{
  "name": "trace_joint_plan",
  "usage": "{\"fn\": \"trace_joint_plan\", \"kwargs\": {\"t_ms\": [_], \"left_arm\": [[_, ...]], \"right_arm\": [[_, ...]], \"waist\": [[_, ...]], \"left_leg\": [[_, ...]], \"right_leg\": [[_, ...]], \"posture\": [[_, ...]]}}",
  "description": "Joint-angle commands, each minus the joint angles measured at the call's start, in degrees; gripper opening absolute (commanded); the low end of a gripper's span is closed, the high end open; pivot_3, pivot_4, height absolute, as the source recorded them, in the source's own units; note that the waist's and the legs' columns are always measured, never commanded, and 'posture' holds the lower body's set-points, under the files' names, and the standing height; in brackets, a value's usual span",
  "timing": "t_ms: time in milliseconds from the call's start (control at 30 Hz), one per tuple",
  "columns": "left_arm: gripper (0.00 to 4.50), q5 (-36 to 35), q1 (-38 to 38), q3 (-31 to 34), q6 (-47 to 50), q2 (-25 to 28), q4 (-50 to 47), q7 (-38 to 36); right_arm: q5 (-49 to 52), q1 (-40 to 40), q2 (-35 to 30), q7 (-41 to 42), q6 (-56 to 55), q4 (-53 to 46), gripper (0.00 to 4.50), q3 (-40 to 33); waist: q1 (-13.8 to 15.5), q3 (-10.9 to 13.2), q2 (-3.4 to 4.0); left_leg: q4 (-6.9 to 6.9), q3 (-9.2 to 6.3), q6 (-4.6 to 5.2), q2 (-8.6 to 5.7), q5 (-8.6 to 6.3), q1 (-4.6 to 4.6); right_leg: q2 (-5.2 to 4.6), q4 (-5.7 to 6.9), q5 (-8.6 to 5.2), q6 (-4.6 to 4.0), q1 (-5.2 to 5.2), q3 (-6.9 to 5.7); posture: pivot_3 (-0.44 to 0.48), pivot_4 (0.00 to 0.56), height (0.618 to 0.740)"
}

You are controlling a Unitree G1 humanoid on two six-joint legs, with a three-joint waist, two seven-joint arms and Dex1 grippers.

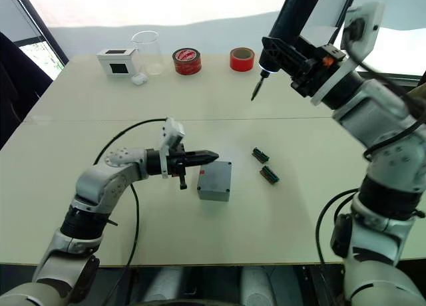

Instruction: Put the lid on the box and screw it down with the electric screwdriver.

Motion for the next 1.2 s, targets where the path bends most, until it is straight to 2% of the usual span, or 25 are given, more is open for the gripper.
{"fn": "trace_joint_plan", "kwargs": {"t_ms": [33, 167, 267, 367, 467, 733, 1000, 1200], "left_arm": [[0.0, -1.4, -0.75, -0.53, 0.04, 2.9, -4.62, -2.49], [0.0, -1.97, -0.46, -2.87, -0.66, 6.17, -8.35, -6.09], [0.0, -0.3, -1.16, -5.87, -2.87, 7.11, -10.23, -7.33], [0.0, 0.26, -1.43, -6.88, -3.82, 6.23, -10.71, -6.03], [0.0, 0.65, -0.39, -7.93, -4.31, 5.3, -10.98, -4.74], [0.0, 2.4, 1.73, -9.61, -5.61, 5.29, -12.06, -3.16], [0.0, 1.32, 3.05, -9.02, -4.36, 7.68, -14.0, -3.33], [0.0, 1.45, 3.16, -8.87, -4.25, 7.92, -13.61, -2.91]], "right_arm": [[-3.85, 0.0, -8.93, 4.38, 2.81, 3.03, 1.78, 1.28], [-8.95, 6.69, -22.98, 19.09, 6.26, 8.55, 1.78, 10.16], [-15.84, 7.46, -28.85, 21.22, 11.73, 17.58, 1.78, 20.11], [-20.24, 4.63, -29.82, 23.25, 13.99, 24.11, 1.78, 24.85], [-23.37, 4.2, -30.97, 27.16, 14.35, 24.73, 1.78, 29.51], [-30.86, 1.75, -26.06, 31.29, 11.17, 29.37, 1.78, 34.42], [-37.46, -0.44, -24.71, 36.54, 10.78, 34.66, 1.78, 40.46], [-40.35, 0.12, -23.91, 39.74, 9.96, 35.47, 1.78, 42.05]], "waist": [[0.05, 0.04, 0.07], [-0.05, 0.12, 0.17], [-0.25, 0.12, 0.17], [-0.25, 0.21, 0.28], [-0.47, 0.39, 0.7], [-0.24, 0.42, 0.72], [0.2, 0.44, 0.76], [0.2, 0.44, 0.76]], "left_leg": [[0.02, 0.01, 0.0, -0.01, 0.0, -0.13], [0.07, 0.15, 0.08, -0.18, -0.02, -0.53], [0.09, 0.19, 0.2, -0.18, -0.09, -0.52], [0.24, 0.28, 0.23, -0.18, -0.11, -0.5], [0.28, 0.35, 0.23, -0.18, -0.1, -0.48], [0.3, 0.33, 0.14, 0.05, -0.05, -0.48], [0.35, 0.33, 0.11, 0.01, -0.04, -0.5], [0.44, 0.3, 0.12, 0.02, -0.04, -0.49]], "right_leg": [[-0.01, -0.02, 0.0, 0.0, -0.12, 0.0], [-0.14, -0.05, 0.02, 0.03, -0.47, 0.0], [0.01, -0.13, 0.01, 0.04, -0.42, -0.09], [-0.02, -0.14, 0.0, 0.04, -0.36, -0.01], [0.03, -0.08, 0.02, 0.07, -0.41, 0.09], [0.35, 0.01, 0.06, 0.15, -0.48, 0.1], [0.33, 0.02, 0.08, 0.18, -0.47, 0.11], [0.34, 0.05, 0.08, 0.19, -0.42, 0.08]], "posture": [[0.0, 0.15, 0.74], [0.0, 0.15, 0.74], [0.0, 0.15, 0.74], [0.0, 0.15, 0.74], [0.0, 0.15, 0.74], [0.0, 0.15, 0.74], [0.0, 0.15, 0.74], [0.0, 0.15, 0.74]]}}
